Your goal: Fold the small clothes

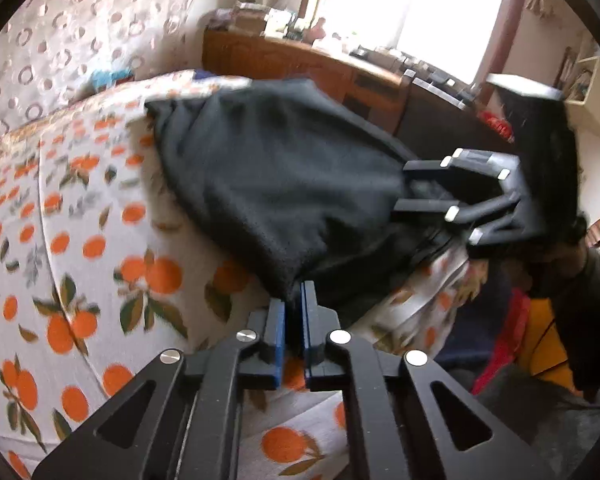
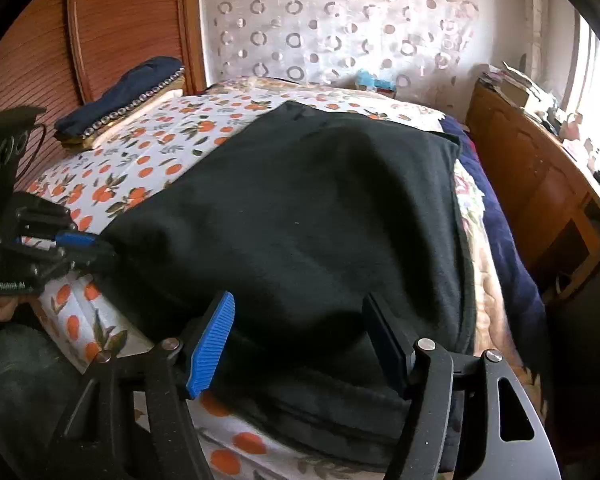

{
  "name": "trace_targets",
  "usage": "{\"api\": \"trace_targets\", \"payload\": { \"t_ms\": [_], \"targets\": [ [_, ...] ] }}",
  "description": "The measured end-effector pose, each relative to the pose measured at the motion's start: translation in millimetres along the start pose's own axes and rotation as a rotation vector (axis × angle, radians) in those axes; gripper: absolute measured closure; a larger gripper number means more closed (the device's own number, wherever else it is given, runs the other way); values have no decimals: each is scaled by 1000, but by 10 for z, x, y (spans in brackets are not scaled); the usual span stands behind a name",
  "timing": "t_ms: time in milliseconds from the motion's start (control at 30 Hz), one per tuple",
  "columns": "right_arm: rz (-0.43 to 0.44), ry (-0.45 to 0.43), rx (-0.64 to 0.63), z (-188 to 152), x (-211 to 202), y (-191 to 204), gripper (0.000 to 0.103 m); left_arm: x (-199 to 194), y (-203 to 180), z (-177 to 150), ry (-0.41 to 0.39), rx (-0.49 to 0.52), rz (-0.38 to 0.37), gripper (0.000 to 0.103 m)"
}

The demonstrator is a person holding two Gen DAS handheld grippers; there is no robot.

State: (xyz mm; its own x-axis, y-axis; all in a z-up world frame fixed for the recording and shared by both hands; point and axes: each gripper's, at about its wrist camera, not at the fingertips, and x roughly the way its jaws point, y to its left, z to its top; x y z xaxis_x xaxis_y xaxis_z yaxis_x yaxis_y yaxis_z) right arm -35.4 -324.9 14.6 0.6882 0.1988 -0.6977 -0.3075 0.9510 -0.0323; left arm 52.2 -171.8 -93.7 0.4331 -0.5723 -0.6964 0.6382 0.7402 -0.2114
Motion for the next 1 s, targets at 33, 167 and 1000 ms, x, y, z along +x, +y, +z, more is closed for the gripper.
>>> {"api": "trace_targets", "payload": {
  "t_ms": [33,167,1000],
  "targets": [
    [7,-3,-3,-1,-13,16,34,-68,-19,62,-27,2,-4,96],
    [25,-29,-22,-5,-94,87,33,-301,-63,324,-127,3,15,96],
    [-115,-7,-35,-180,-48,-80,22,-399,-11,681,-210,11,86,97]
  ]
}}
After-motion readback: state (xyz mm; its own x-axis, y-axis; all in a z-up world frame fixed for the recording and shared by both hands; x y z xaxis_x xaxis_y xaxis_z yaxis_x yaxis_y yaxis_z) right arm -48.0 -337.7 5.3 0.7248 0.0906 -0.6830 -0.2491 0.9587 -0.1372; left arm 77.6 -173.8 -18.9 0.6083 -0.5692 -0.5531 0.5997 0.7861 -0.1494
